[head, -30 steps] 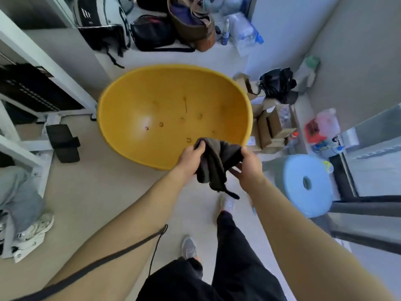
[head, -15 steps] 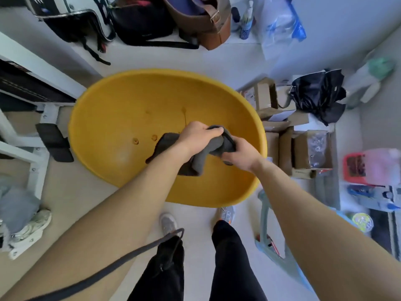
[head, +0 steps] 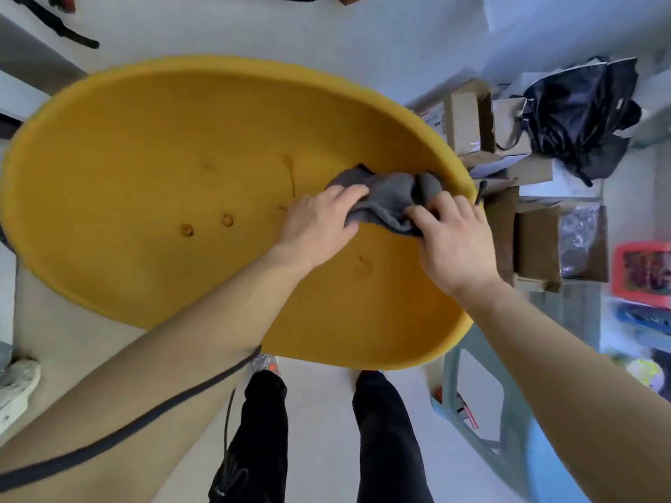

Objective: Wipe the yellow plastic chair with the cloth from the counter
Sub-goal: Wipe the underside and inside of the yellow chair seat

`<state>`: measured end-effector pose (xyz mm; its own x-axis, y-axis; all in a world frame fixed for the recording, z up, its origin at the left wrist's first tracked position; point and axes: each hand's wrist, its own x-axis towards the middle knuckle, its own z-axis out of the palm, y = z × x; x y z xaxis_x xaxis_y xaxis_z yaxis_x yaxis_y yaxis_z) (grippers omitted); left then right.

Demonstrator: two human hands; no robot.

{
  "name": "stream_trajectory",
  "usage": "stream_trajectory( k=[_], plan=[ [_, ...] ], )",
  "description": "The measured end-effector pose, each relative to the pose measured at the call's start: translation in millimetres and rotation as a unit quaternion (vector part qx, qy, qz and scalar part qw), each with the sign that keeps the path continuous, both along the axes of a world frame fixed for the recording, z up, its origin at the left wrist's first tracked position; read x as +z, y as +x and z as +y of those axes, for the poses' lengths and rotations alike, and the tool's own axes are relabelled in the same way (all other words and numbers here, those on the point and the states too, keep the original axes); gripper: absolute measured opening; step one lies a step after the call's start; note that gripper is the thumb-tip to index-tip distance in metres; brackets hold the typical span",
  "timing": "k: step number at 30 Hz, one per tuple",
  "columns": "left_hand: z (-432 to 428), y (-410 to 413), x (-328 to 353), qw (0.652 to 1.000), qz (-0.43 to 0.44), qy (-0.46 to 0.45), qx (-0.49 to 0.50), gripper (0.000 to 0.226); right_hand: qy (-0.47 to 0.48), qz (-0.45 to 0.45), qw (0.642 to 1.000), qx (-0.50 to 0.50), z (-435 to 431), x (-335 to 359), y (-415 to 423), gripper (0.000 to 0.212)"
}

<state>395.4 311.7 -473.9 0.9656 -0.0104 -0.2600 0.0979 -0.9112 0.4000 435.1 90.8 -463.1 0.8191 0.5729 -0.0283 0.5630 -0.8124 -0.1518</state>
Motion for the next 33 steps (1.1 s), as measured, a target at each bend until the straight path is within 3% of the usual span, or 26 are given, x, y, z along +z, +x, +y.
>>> stream_trajectory(
  k=[2, 4, 5, 7, 9, 10, 12, 14, 16, 22, 26, 29, 33],
  plan=[
    [-6.5, -29.2, -51.4, 0.991, 0.104, 0.008, -0.082, 0.048, -0.177, 0.106, 0.978, 0.023, -4.6, -34.0, -26.0, 0.034],
    [-21.0, -60.6, -94.4, 0.968, 0.21, -0.008, -0.14, 0.03, -0.315, 0.213, 0.922, 0.07, 0.9, -58.1, -54.5, 0.027],
    [-29.5, -75.1, -110.0, 0.952, 0.263, -0.025, -0.151, 0.019, -0.348, 0.255, 0.897, 0.093, 6.8, -68.6, -68.7, 0.023],
    [-42.5, -99.1, -135.5, 0.917, 0.37, -0.115, -0.098, 0.029, -0.384, 0.308, 0.865, 0.096, 20.8, -88.2, -94.3, 0.038],
    [-44.8, -115.9, -155.5, 0.881, 0.409, -0.236, 0.03, 0.032, -0.323, 0.247, 0.908, 0.105, 30.2, -109.7, -112.4, 0.037],
    [-41.7, -122.2, -166.9, 0.877, 0.392, -0.263, 0.084, 0.032, -0.289, 0.208, 0.927, 0.12, 31.3, -124.8, -120.0, 0.033],
    [-31.2, -134.7, -190.7, 0.912, 0.331, -0.213, 0.119, 0.025, -0.231, 0.194, 0.943, 0.143, 31.3, -155.5, -131.0, 0.051],
    [-19.5, -147.9, -208.4, 0.947, 0.275, -0.118, 0.119, 0.013, -0.249, 0.239, 0.923, 0.17, 35.2, -187.9, -142.5, 0.07],
    [-13.2, -155.7, -222.4, 0.958, 0.242, -0.105, 0.11, 0.017, -0.303, 0.236, 0.905, 0.182, 41.4, -216.8, -150.7, 0.072],
    [-14.2, -153.9, -234.8, 0.989, 0.088, -0.096, 0.064, 0.047, -0.408, 0.057, 0.893, 0.182, 49.0, -225.1, -71.6, 0.074],
    [-26.8, -130.1, -224.2, 0.993, 0.03, -0.102, 0.047, 0.058, -0.341, -0.099, 0.932, 0.069, 57.4, -183.3, 13.4, 0.064],
    [-31.3, -113.4, -225.4, 0.991, 0.012, -0.11, 0.073, 0.055, -0.286, -0.067, 0.955, 0.044, 61.1, -182.1, 14.3, 0.065],
    [-23.1, -120.2, -240.0, 0.988, -0.001, -0.095, 0.118, 0.031, -0.282, 0.085, 0.951, 0.096, 55.7, -218.4, -69.3, 0.08]
  ],
)
